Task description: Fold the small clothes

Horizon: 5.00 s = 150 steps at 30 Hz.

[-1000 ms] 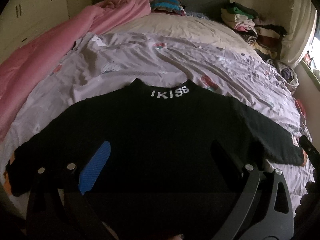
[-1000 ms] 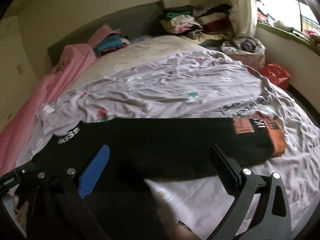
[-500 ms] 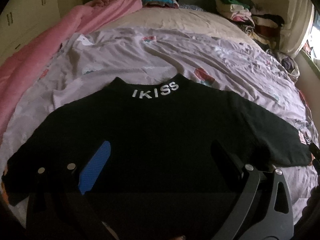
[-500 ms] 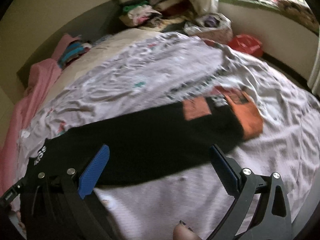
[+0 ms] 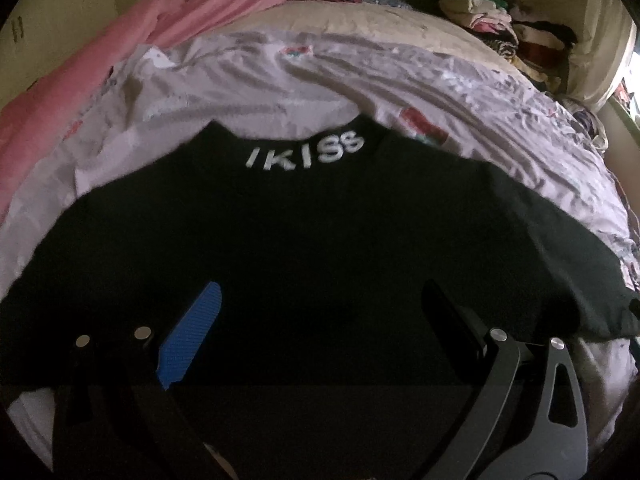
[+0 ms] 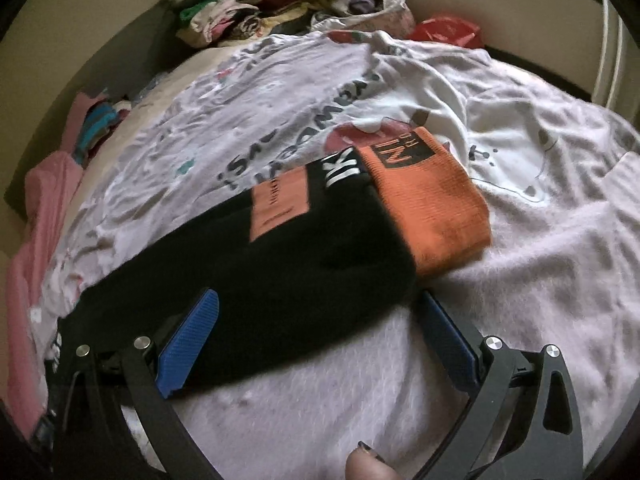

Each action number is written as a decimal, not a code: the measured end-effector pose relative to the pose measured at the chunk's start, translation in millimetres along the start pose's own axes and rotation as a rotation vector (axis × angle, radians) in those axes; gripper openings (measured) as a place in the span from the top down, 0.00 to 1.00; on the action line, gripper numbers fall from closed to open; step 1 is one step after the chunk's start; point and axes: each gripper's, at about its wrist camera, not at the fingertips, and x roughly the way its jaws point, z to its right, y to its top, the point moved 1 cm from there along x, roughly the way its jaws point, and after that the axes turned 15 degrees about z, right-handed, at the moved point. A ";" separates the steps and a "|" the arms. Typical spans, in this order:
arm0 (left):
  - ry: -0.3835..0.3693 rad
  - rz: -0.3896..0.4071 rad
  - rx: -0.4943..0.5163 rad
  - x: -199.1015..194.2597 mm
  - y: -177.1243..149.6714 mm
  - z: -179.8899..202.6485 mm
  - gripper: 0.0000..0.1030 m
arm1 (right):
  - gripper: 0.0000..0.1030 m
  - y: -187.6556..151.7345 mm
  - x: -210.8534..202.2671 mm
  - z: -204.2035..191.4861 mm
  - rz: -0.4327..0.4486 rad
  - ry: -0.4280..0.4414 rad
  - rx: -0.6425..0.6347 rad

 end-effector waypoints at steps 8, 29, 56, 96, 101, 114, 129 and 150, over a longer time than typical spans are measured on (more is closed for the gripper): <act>0.022 0.025 -0.065 -7.0 0.9 -25.0 0.09 | 0.66 18.2 12.8 6.8 0.094 0.049 0.024; -0.019 0.150 -0.136 -60.1 28.2 -79.3 0.09 | 0.87 39.1 -87.7 -83.8 0.318 0.337 -0.193; -0.083 0.092 -0.253 -59.1 21.0 -127.3 0.09 | 0.88 -51.3 -121.8 -228.9 0.259 0.541 -0.475; -0.419 -0.115 -0.482 -16.1 -20.7 -110.4 0.31 | 0.54 -197.2 -135.0 -272.4 -0.099 0.759 -0.699; -0.468 -0.136 -0.457 -14.4 -26.4 -92.7 0.42 | 0.54 -183.5 -136.3 -262.2 -0.084 0.749 -0.660; -0.555 -0.109 -0.386 -9.7 -23.7 -61.0 0.97 | 0.54 -150.8 -122.0 -236.9 -0.027 0.657 -0.608; -0.573 0.163 -0.332 -81.8 15.4 -79.5 1.00 | 0.54 -111.8 -119.8 -211.9 0.060 0.573 -0.555; -0.406 0.186 -0.409 -95.8 6.4 -146.3 1.00 | 0.54 -111.5 -111.7 -213.1 0.058 0.537 -0.566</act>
